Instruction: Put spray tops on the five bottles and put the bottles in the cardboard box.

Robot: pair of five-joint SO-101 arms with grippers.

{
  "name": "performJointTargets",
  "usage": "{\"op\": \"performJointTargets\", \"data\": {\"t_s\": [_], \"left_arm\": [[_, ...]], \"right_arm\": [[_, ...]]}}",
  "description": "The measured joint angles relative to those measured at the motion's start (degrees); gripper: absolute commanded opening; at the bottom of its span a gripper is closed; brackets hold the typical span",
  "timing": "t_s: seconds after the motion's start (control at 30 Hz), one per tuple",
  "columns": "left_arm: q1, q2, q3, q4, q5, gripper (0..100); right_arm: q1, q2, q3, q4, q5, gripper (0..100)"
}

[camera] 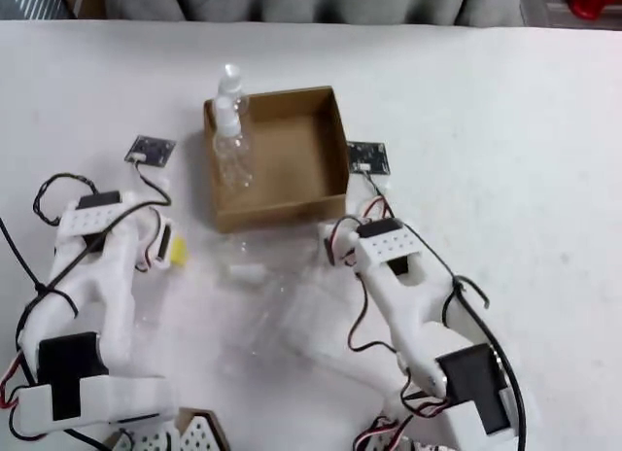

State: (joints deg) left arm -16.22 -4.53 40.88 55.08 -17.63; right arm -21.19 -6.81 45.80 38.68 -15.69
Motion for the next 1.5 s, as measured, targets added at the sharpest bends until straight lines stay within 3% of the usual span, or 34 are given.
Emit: {"op": "performJointTargets", "data": {"t_s": [0.2, 0.27, 0.63, 0.87, 1.13, 1.33, 1.4, 1.5], "left_arm": [[0.00, 0.00, 0.00, 0.00, 0.00, 2], [0.00, 0.00, 0.00, 0.00, 0.00, 2], [0.00, 0.00, 0.00, 0.00, 0.00, 2], [0.00, 0.00, 0.00, 0.00, 0.00, 2], [0.00, 0.00, 0.00, 0.00, 0.00, 2], [0.00, 0.00, 0.00, 0.00, 0.00, 2], [0.00, 0.00, 0.00, 0.00, 0.00, 2], [0.00, 0.00, 0.00, 0.00, 0.00, 2]], "right_arm": [[7.47, 0.00, -3.69, 7.21, 0.70, 1.5], [11.16, 0.00, -5.71, 10.64, 4.57, 1.5], [36.40, 0.00, -22.68, 37.63, 40.70, 1.6], [44.75, 0.00, -25.49, 48.00, 65.49, 1.6], [52.84, -5.80, -15.74, 47.91, 104.53, 1.8], [58.99, -8.44, -6.15, 37.01, 133.36, 3.6], [60.31, -8.44, -3.43, 32.53, 138.99, 10.0], [61.71, -8.44, -1.32, 27.08, 141.27, 22.7]]}}
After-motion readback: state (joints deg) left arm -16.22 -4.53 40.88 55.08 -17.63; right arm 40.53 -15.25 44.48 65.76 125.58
